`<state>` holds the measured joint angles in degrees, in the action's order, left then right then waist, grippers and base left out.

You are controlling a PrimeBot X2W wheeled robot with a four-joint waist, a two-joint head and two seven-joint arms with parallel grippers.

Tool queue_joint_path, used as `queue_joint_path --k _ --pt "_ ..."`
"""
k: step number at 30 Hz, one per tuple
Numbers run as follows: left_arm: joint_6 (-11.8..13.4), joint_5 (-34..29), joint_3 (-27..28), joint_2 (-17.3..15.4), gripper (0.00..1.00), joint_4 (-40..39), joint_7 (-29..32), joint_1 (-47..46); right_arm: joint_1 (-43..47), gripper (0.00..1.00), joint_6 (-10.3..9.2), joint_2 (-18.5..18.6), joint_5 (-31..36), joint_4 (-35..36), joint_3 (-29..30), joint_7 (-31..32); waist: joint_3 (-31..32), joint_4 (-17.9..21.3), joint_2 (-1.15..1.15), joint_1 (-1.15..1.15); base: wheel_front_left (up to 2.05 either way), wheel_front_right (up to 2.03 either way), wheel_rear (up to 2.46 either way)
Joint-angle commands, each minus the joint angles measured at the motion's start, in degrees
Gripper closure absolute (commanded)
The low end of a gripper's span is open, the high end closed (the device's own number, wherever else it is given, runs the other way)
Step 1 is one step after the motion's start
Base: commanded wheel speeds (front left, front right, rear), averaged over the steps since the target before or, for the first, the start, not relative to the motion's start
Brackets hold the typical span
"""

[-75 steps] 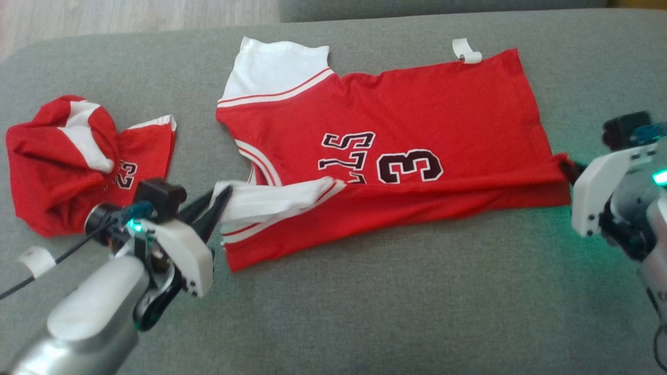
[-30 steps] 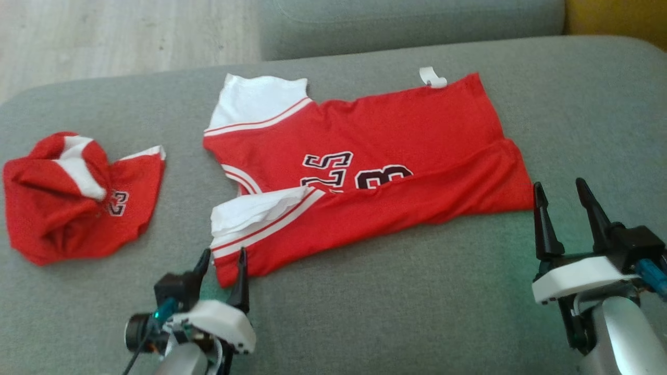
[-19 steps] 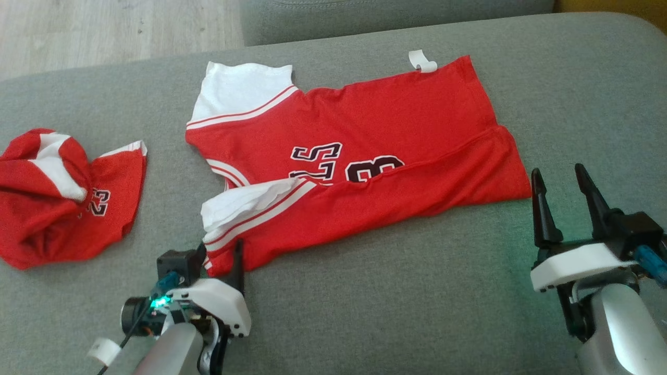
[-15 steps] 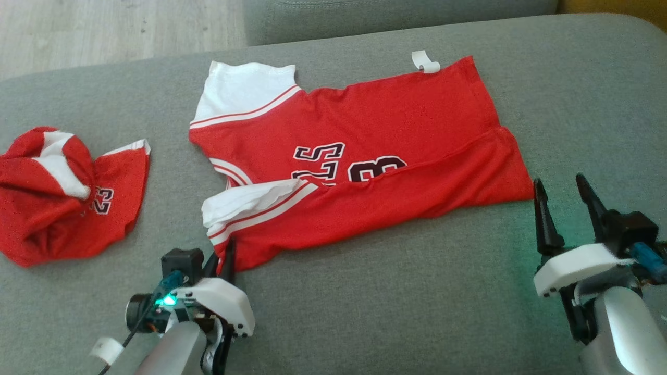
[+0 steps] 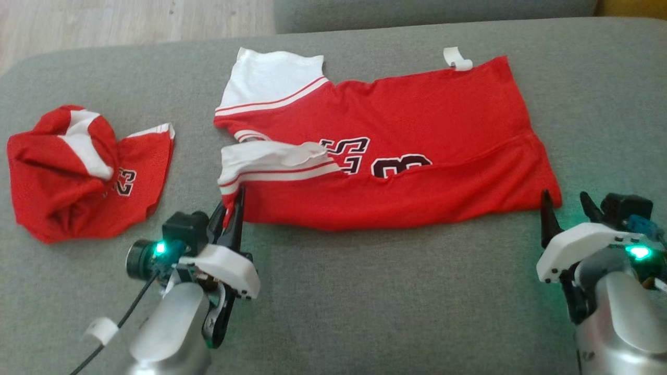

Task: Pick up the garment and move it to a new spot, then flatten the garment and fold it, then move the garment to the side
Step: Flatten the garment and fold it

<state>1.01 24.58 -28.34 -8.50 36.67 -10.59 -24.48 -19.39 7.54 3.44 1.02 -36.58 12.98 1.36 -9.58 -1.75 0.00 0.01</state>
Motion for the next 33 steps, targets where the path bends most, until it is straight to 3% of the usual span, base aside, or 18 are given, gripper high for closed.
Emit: queue_joint_path --k 1,10,11,13,23,33 --pt "0.0 -0.6 1.4 -1.5 1.0 -1.6 -0.1 -2.3 -2.1 0.0 -0.05 -0.2 0.3 1.5 -1.1 0.0 -0.3 -0.2 0.0 -0.01 0.0 0.0 0.0" --pt "0.0 -0.7 0.5 -1.8 1.0 -3.4 0.9 -2.8 -6.8 0.0 -0.05 -0.5 -2.4 -9.2 -0.4 -0.4 -1.2 -1.5 0.0 -0.01 0.0 0.0 0.0" --pt "0.0 -0.6 0.4 -1.9 1.0 -3.5 0.9 -2.6 -7.1 0.04 -0.05 -0.5 -2.6 -10.1 -0.7 -0.7 -1.2 -1.6 0.0 -0.01 0.0 0.0 0.0" --pt "0.1 -0.5 0.3 -2.1 1.0 -3.5 1.1 -2.1 -7.6 1.0 -0.05 -0.6 -2.1 -11.4 -1.2 -1.8 -1.0 -1.6 0.0 -0.01 0.0 0.0 0.0" --pt "0.9 0.8 0.3 -3.2 1.0 -2.9 0.9 2.6 -5.5 1.0 -0.05 -0.6 4.6 -10.0 1.1 -7.1 3.6 0.0 0.0 -0.01 0.0 0.0 0.0" --pt "1.3 2.9 -0.3 -4.3 1.0 -5.0 2.3 10.9 3.6 1.0 -0.05 -0.6 1.6 -4.1 -1.9 -4.6 10.6 3.3 0.0 -0.01 0.0 0.0 0.0"
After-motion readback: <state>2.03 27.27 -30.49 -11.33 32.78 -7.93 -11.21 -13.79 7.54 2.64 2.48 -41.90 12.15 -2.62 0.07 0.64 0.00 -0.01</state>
